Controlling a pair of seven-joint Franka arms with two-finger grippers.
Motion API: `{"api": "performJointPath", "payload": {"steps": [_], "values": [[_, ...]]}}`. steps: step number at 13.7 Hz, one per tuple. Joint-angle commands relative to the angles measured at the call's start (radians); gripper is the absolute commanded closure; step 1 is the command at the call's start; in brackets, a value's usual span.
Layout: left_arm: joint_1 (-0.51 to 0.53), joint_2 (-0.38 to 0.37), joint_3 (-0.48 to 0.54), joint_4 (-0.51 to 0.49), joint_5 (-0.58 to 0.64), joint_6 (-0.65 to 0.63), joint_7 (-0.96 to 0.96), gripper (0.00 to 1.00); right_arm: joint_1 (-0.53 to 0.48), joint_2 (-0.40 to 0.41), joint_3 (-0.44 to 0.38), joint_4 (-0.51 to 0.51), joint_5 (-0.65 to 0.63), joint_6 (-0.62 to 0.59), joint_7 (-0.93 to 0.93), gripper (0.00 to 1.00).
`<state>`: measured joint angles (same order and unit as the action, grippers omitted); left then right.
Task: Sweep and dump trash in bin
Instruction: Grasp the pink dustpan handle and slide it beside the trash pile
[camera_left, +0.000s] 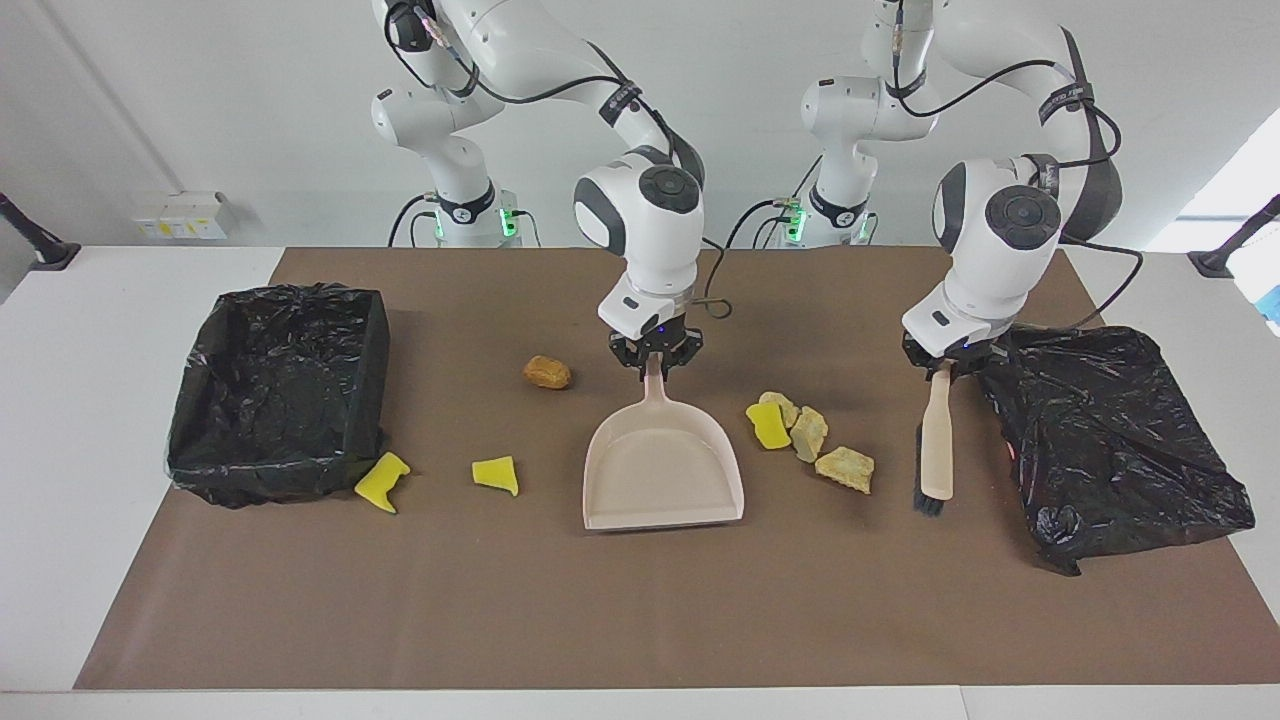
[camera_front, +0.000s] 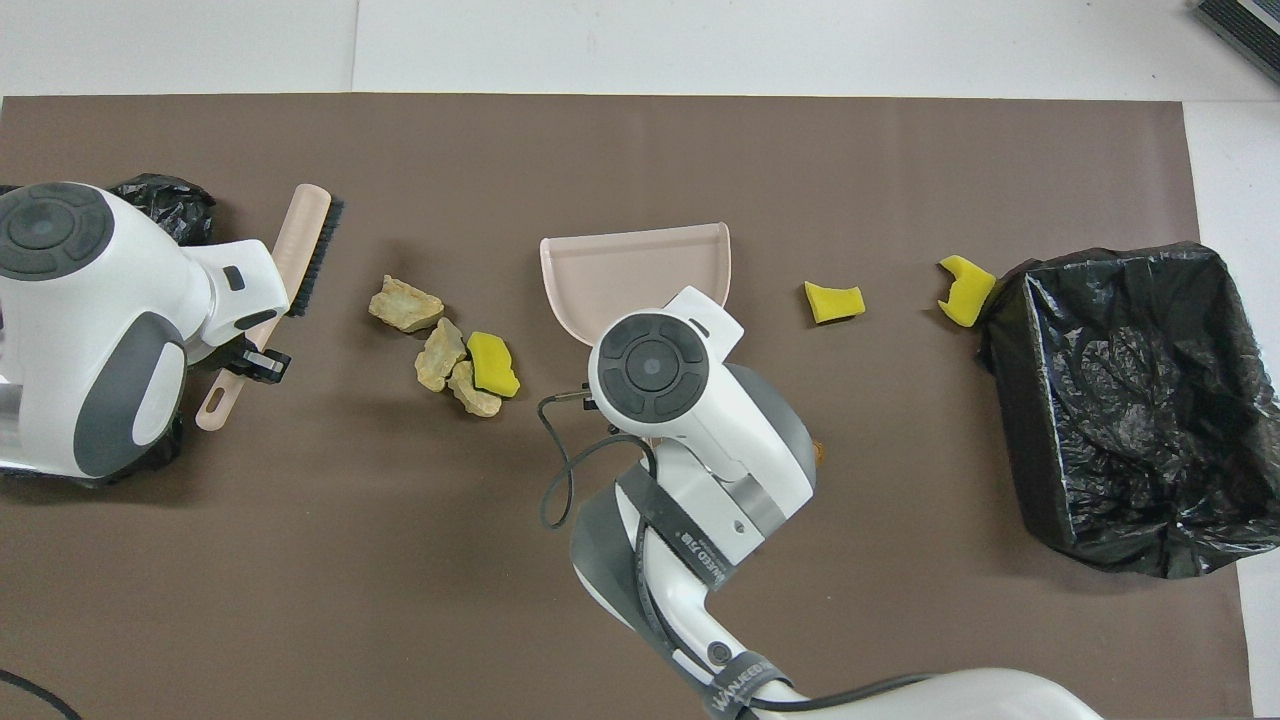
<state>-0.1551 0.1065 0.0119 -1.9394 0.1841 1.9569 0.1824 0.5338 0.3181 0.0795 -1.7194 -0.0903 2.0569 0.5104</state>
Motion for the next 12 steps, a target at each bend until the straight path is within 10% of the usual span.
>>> {"api": "performJointPath", "payload": {"steps": [1, 6, 12], "values": [[0.011, 0.016, -0.009, 0.019, 0.017, 0.028, -0.056, 1.0, -0.066, -0.088, 0.005, -0.014, 0.026, -0.099, -0.287, 1.0], [0.002, 0.029, -0.01, -0.007, 0.011, 0.039, -0.181, 1.0, -0.167, -0.122, 0.005, -0.025, 0.027, -0.215, -0.911, 1.0], [-0.014, 0.016, -0.018, -0.067, -0.09, -0.013, -0.213, 1.0, -0.245, -0.139, 0.003, -0.118, -0.023, -0.068, -1.465, 1.0]]}}
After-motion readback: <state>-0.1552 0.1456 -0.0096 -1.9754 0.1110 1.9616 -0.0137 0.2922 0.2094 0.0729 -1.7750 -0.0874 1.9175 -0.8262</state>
